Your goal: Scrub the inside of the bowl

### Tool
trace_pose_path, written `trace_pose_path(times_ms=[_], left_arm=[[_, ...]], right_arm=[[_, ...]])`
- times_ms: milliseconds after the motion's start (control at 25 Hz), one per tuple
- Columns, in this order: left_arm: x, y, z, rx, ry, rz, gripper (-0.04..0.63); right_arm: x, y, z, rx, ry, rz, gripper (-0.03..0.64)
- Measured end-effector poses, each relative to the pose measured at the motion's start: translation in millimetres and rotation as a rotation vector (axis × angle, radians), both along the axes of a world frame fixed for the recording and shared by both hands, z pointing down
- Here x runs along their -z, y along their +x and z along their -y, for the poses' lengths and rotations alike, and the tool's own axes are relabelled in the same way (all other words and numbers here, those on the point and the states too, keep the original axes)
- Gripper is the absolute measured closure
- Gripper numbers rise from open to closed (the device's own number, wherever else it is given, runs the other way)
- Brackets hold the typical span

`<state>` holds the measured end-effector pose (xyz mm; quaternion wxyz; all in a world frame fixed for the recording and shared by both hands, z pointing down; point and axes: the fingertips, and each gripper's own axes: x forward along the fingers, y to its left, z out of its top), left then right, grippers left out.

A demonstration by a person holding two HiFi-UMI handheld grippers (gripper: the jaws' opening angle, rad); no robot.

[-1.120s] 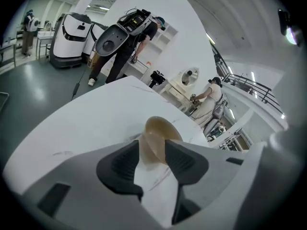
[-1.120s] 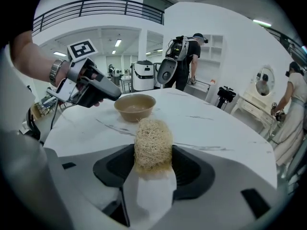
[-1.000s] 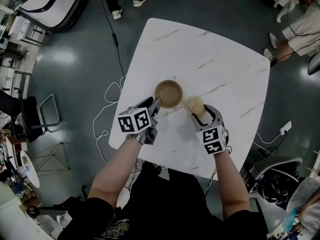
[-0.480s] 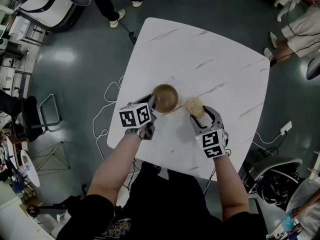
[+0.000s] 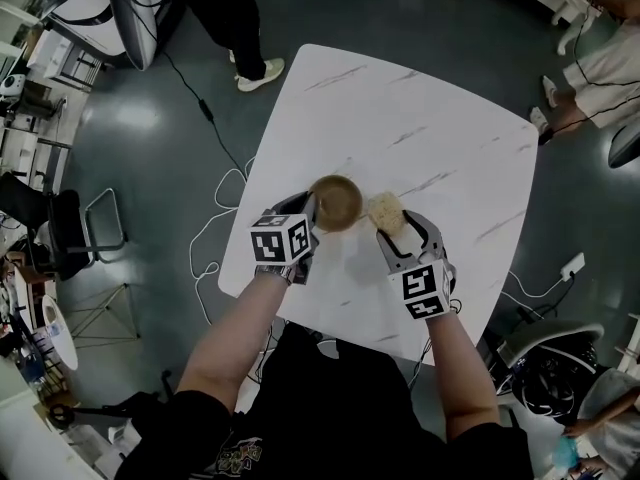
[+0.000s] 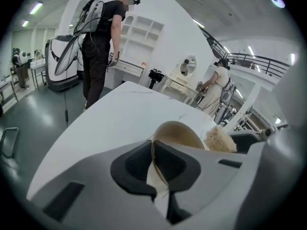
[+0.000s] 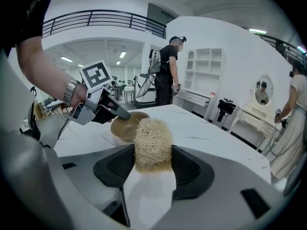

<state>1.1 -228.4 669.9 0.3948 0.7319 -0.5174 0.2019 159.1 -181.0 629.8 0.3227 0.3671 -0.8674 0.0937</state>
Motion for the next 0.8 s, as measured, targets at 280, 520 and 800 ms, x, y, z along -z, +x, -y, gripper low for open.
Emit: trace_pose_path(times_ms=[280, 520, 800], left_arm=[[38.6, 5.7, -5.0, -0.148, 0.118, 0.138, 0.575], [59.9, 5.8, -20.0, -0.306, 0.197, 0.270, 0.574], [86.6, 4.0, -41.1, -0.552, 0.345, 0.472, 0.574]], right_arm=[[38.8, -52.8, -5.8, 0.205, 0.183, -0.185, 0.370], [42.5, -88.8, -21.8, 0.445, 0.357, -0.528, 0.371], [39.9, -109.9, -35.9, 0.648, 0.483, -0.819, 0.373]])
